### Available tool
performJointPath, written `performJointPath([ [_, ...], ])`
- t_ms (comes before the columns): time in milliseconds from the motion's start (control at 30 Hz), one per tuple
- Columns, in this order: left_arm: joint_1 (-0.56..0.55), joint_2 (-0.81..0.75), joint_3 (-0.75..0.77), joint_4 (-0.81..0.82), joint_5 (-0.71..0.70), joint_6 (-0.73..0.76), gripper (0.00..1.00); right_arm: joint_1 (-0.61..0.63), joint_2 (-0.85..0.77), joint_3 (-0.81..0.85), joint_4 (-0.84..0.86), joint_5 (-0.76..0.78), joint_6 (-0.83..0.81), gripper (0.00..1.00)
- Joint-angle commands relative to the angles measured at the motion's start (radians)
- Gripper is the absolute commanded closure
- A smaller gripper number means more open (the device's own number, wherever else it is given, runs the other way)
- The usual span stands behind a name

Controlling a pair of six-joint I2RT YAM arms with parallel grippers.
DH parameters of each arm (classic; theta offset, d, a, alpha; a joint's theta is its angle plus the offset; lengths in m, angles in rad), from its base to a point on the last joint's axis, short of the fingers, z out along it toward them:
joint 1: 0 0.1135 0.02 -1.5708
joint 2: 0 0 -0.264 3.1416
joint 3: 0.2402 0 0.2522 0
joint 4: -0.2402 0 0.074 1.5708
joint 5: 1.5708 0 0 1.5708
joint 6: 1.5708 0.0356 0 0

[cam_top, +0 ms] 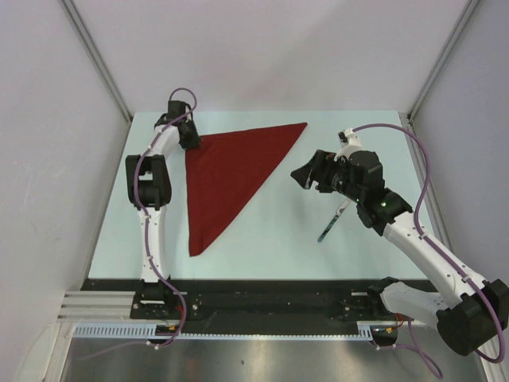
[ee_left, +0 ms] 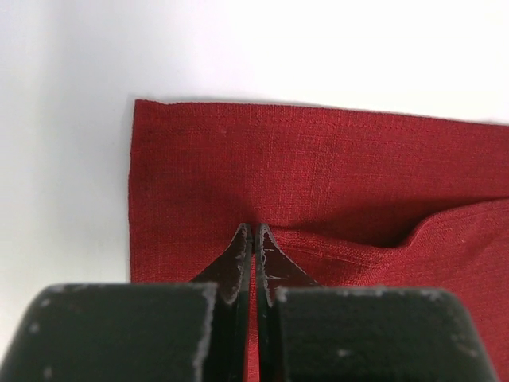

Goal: Fold the napkin, place the utensils inside, and roll it up
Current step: Fold the napkin

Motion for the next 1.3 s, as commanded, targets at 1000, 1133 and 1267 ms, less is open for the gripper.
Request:
performJointPath([
  [1000,0.082,0.031,0.148,0.094,0.007,0.035,1.00,-0.026,0.079,0.031,0.004,0.000,-0.003,0.19],
  [1133,0.084,0.040,0.153,0.111,0.035,0.036,1.00,-0.028,0.086,0.031,0.003,0.000,-0.003,0.19],
  [1267,0.084,0.060,0.167,0.108,0.047,0.044,1.00,-0.028,0.099,0.028,0.001,0.006,-0.006,0.19],
])
